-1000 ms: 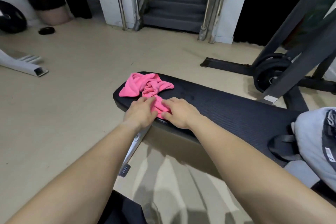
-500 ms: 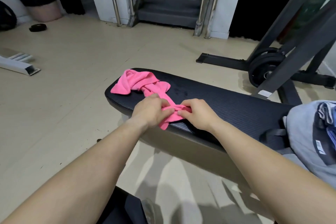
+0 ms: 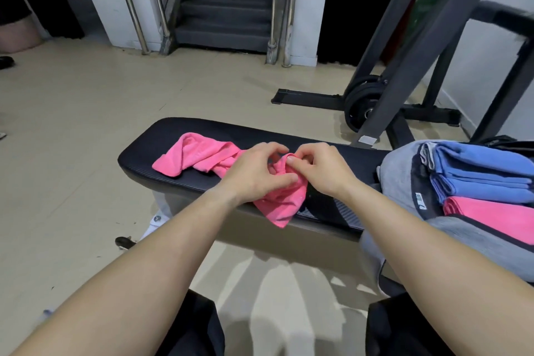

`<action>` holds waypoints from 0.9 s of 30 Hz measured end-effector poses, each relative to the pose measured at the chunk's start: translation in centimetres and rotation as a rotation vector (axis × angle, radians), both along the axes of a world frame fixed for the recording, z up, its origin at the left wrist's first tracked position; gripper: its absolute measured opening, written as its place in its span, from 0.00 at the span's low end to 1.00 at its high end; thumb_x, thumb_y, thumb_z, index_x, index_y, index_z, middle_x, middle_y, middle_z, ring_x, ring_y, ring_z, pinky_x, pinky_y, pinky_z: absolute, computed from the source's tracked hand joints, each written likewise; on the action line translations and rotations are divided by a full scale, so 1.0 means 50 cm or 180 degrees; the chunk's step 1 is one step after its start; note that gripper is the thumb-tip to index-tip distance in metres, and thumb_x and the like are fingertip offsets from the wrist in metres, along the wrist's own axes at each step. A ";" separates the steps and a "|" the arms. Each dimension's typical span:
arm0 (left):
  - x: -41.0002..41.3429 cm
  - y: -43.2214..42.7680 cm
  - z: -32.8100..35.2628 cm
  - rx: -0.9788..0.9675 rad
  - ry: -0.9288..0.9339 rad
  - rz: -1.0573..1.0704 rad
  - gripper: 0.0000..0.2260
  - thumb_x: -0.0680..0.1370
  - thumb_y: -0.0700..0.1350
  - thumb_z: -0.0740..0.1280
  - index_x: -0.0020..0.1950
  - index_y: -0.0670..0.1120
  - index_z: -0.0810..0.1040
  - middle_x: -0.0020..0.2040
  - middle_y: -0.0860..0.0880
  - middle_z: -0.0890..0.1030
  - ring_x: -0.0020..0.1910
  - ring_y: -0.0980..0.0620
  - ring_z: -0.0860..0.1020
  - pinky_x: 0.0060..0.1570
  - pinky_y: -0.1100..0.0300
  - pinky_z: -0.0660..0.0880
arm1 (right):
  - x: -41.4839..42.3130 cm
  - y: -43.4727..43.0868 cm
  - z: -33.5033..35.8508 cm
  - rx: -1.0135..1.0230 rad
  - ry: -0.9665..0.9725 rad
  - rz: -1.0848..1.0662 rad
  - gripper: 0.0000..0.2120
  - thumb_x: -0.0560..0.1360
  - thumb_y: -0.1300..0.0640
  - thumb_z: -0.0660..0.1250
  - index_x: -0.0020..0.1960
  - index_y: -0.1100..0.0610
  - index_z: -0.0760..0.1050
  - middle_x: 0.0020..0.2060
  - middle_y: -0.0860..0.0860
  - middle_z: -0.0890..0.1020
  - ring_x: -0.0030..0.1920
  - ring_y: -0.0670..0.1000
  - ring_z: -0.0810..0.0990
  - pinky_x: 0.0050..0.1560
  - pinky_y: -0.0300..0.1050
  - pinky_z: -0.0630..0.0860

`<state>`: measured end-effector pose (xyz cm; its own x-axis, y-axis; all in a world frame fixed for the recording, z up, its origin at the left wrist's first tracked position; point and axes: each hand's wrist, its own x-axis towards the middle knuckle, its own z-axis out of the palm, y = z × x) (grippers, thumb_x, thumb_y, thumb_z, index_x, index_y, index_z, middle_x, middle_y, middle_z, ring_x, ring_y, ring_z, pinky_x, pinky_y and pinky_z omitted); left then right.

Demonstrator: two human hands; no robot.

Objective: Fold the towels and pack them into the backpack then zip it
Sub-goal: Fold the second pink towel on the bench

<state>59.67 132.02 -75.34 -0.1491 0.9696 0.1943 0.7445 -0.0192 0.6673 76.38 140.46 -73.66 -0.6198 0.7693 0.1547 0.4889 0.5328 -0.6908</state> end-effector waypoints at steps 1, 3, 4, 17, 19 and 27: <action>0.007 0.001 0.000 -0.0019 0.0014 -0.0001 0.28 0.67 0.62 0.74 0.64 0.54 0.76 0.55 0.57 0.77 0.46 0.61 0.79 0.50 0.62 0.77 | 0.004 0.001 0.002 -0.0036 0.0043 -0.0041 0.12 0.77 0.48 0.71 0.38 0.51 0.80 0.24 0.45 0.77 0.26 0.42 0.71 0.28 0.34 0.65; 0.013 0.003 0.001 0.0076 0.0176 0.0073 0.21 0.71 0.54 0.74 0.62 0.53 0.77 0.54 0.56 0.79 0.46 0.59 0.78 0.52 0.58 0.77 | 0.009 0.003 0.003 -0.0078 0.0069 -0.0108 0.13 0.75 0.47 0.73 0.36 0.52 0.79 0.23 0.43 0.76 0.25 0.41 0.71 0.28 0.33 0.65; 0.013 0.003 0.004 0.0177 0.0238 0.0147 0.15 0.73 0.49 0.73 0.60 0.53 0.79 0.53 0.56 0.81 0.46 0.59 0.78 0.52 0.57 0.77 | 0.010 0.004 0.002 -0.0067 0.0044 -0.0153 0.13 0.74 0.47 0.74 0.35 0.52 0.79 0.23 0.42 0.76 0.26 0.41 0.72 0.30 0.36 0.67; -0.056 -0.014 0.054 0.0931 0.0254 0.1157 0.08 0.78 0.38 0.66 0.49 0.49 0.84 0.44 0.53 0.85 0.45 0.54 0.80 0.48 0.61 0.74 | 0.014 0.026 -0.052 0.0080 -0.0835 -0.0532 0.11 0.72 0.64 0.63 0.43 0.49 0.76 0.44 0.50 0.80 0.46 0.55 0.79 0.44 0.47 0.74; -0.075 -0.018 0.060 0.0932 0.0178 0.1305 0.08 0.79 0.38 0.66 0.49 0.48 0.84 0.45 0.53 0.85 0.46 0.55 0.80 0.47 0.65 0.71 | 0.022 0.039 -0.054 -0.0053 -0.0915 -0.0604 0.10 0.74 0.62 0.64 0.42 0.47 0.76 0.42 0.51 0.82 0.46 0.56 0.80 0.46 0.49 0.77; -0.100 -0.028 0.070 0.0907 -0.0140 0.1643 0.03 0.77 0.42 0.71 0.49 0.48 0.84 0.43 0.54 0.83 0.45 0.57 0.79 0.47 0.69 0.68 | 0.072 0.098 0.055 0.0435 -0.0814 -0.1095 0.07 0.77 0.52 0.69 0.41 0.51 0.79 0.39 0.55 0.83 0.44 0.59 0.81 0.45 0.49 0.77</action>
<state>54.68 130.60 -71.82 -0.6015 0.6800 0.4193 0.6770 0.1552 0.7194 79.99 145.39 -70.89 -0.3631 0.9205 0.1444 0.7993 0.3874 -0.4594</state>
